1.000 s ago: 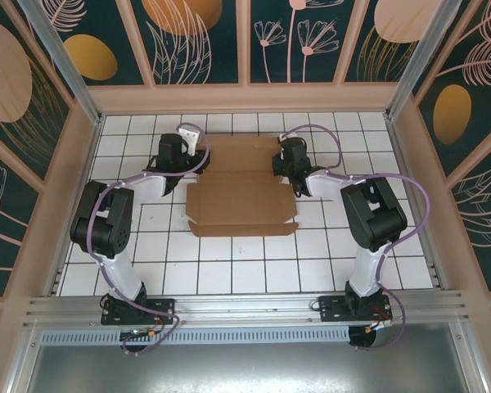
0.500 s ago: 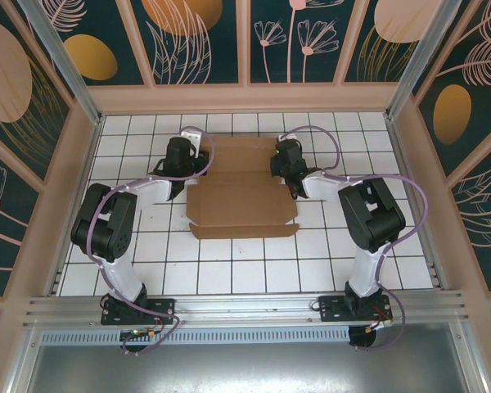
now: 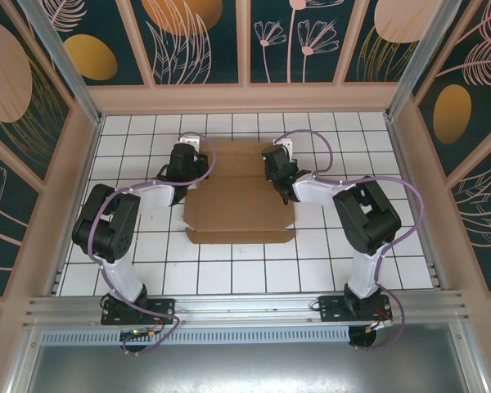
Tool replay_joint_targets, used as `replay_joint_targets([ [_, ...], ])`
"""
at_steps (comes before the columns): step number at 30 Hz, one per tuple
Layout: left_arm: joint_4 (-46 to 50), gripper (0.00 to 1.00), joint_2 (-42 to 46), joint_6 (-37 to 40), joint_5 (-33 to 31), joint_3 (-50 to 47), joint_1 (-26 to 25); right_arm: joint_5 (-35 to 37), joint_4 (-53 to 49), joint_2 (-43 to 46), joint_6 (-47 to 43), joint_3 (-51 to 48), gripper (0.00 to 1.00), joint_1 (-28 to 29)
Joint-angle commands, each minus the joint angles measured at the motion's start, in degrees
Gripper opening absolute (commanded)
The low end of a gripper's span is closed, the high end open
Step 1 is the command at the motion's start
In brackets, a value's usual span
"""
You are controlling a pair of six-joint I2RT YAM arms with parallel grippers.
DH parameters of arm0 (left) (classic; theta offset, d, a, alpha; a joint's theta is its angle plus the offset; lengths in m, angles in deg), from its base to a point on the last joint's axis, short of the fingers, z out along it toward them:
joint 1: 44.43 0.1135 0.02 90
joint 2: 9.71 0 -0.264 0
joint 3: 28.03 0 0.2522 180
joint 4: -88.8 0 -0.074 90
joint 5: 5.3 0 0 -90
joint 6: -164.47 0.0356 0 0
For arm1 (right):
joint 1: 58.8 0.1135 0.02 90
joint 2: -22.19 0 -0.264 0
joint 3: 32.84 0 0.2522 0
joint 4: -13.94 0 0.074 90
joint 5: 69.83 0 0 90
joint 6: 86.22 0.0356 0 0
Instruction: Fold the paper box
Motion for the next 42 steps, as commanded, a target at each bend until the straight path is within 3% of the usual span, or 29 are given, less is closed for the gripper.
replay_joint_targets([
  [1,-0.7,0.24,1.8,-3.7,-1.1,-2.3,0.4,0.6,-1.9,-0.9,1.8,-2.2,0.0,-1.0],
  [3,-1.9,0.33,2.6,-4.5,-1.0,-3.9,0.4,0.4,-1.5,-0.7,1.9,-2.8,0.0,-1.5],
  [15,-6.3,0.58,6.9,-6.1,0.3,-10.2,0.4,0.8,-0.7,-0.1,0.8,-3.8,0.0,-2.3],
  [27,-14.5,0.62,12.3,-4.6,5.7,-16.3,0.4,0.1,-1.1,0.3,-0.3,-3.4,0.0,-2.8],
  [37,-12.2,0.62,13.1,-2.8,2.3,-15.2,0.7,-0.9,-1.4,0.3,-1.1,-3.2,0.0,-2.8],
  [42,-15.9,0.61,16.9,-2.3,6.7,-18.2,1.1,-1.1,-1.1,0.3,-1.8,-3.3,0.0,-2.8],
])
